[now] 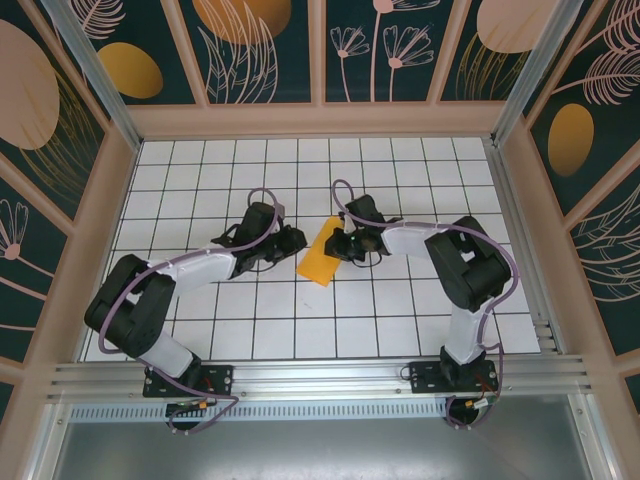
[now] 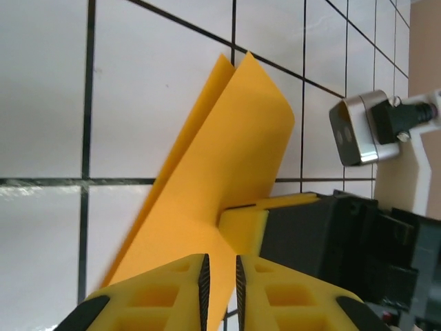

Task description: Fold a paper plane with a square sheet of paper (pick it up from the middle)

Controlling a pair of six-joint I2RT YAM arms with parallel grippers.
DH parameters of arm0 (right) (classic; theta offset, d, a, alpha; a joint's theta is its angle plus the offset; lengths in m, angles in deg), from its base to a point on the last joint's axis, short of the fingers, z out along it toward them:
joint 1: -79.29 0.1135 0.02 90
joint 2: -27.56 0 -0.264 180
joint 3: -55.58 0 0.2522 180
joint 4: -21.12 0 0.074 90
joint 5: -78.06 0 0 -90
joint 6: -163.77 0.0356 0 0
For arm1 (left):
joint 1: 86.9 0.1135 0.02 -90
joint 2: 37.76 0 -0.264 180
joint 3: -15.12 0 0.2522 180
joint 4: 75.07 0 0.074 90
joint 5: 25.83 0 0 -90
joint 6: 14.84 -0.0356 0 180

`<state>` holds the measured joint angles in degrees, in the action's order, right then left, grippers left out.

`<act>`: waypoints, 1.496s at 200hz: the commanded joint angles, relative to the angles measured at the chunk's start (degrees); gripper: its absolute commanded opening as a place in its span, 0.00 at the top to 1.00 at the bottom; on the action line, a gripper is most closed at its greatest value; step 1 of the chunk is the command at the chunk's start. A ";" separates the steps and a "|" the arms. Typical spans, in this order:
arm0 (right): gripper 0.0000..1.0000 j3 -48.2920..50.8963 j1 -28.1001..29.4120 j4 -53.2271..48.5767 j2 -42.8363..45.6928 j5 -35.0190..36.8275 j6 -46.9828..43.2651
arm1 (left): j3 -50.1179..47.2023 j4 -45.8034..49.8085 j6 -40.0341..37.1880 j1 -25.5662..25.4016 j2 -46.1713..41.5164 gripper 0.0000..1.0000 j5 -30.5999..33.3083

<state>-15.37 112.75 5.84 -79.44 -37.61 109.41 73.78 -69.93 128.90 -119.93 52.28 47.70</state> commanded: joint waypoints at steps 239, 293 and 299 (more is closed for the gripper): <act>0.92 2.20 -1.81 3.81 1.39 -6.80 -1.12 | 4.06 0.23 1.21 -4.05 15.59 0.93 -1.63; 0.92 7.41 -5.33 5.59 5.40 -7.09 -2.65 | 4.66 1.68 0.67 -4.12 16.45 0.93 -0.67; 0.92 7.85 -5.68 5.80 5.35 -7.18 -2.59 | 4.75 1.75 0.71 -4.12 16.45 0.93 -0.60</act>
<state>-10.04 108.79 9.50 -75.31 -43.75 108.32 77.58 -71.29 130.76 -123.78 67.06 45.32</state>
